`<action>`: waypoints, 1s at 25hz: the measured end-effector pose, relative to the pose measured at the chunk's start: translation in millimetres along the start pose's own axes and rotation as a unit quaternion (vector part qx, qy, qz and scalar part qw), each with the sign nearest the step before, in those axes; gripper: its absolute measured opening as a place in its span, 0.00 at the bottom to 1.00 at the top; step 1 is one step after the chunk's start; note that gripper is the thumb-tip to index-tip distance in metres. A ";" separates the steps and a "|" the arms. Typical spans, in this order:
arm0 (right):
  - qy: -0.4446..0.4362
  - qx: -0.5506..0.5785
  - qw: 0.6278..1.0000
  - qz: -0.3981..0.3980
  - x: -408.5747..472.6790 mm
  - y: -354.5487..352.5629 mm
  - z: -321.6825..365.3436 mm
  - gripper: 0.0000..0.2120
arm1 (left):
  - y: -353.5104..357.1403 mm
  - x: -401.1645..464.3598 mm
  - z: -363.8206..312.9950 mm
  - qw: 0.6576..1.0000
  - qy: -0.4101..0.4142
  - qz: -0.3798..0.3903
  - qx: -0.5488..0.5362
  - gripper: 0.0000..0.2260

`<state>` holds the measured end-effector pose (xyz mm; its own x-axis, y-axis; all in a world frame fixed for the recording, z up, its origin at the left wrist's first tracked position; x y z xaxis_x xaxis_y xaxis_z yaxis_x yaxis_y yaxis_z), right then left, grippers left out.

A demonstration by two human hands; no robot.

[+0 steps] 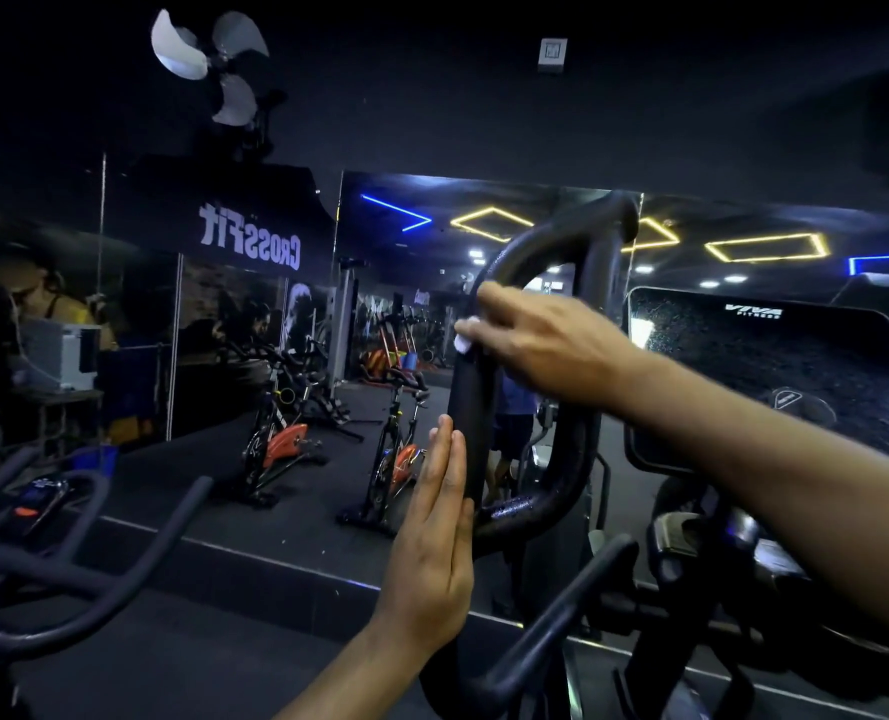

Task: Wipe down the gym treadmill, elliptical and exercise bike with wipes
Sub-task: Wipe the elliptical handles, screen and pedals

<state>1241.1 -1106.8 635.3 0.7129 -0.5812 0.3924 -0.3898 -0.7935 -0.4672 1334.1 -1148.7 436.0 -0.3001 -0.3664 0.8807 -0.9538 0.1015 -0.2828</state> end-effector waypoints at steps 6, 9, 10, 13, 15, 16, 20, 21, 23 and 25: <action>0.159 0.018 0.986 -0.045 11.6 -7.8 -47.3 0.11 | -0.1 -0.2 0.1 1.000 -0.002 0.006 -0.001 0.26; 0.085 0.050 0.995 -0.026 -2.3 7.3 -6.4 0.18 | 0.4 -2.6 1.9 1.000 -0.003 0.009 0.001 0.28; 0.048 0.054 0.997 -0.020 -10.5 12.4 8.9 0.19 | 1.1 -4.7 2.9 1.000 -0.004 0.011 0.000 0.29; -0.051 0.031 0.998 0.026 -27.0 21.6 27.3 0.20 | 2.9 -11.4 5.2 1.000 -0.001 0.011 -0.006 0.30; -0.022 0.031 0.999 0.009 -21.4 15.7 10.2 0.24 | 3.2 -12.3 6.7 1.000 0.003 0.009 -0.010 0.29; 0.028 0.038 0.999 -0.018 -15.1 10.7 -4.4 0.24 | 3.3 -11.7 6.8 1.000 0.003 0.007 -0.010 0.28; 0.166 0.034 0.983 -0.073 0.5 2.2 -33.0 0.16 | 3.4 -12.5 5.4 1.000 0.005 0.003 -0.016 0.27; 0.163 0.037 0.983 -0.075 -0.9 6.2 -26.9 0.16 | 3.1 -13.3 5.5 1.000 0.007 0.002 -0.019 0.27; 0.121 0.046 0.990 -0.061 -8.2 16.3 -4.1 0.18 | 2.2 -12.2 8.0 1.000 0.007 0.002 -0.017 0.27; 0.072 0.058 0.995 -0.035 -18.9 19.5 15.1 0.19 | 3.4 -10.1 8.1 1.000 0.007 0.008 -0.018 0.28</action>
<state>1228.9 -1108.5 606.8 0.6414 -0.5522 0.5326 -0.2669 -0.8115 -0.5199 1334.0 -1152.1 423.1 -0.3151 -0.3521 0.8813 -0.9487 0.1413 -0.2827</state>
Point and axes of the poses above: each hand's wrist, its own x-axis towards the middle knuckle, its own y-axis out of the palm, z = x × y, the point moved 4 cm from there along x, towards the middle knuckle, and after that the axes turned 7 degrees about z, right-handed, at the moved point
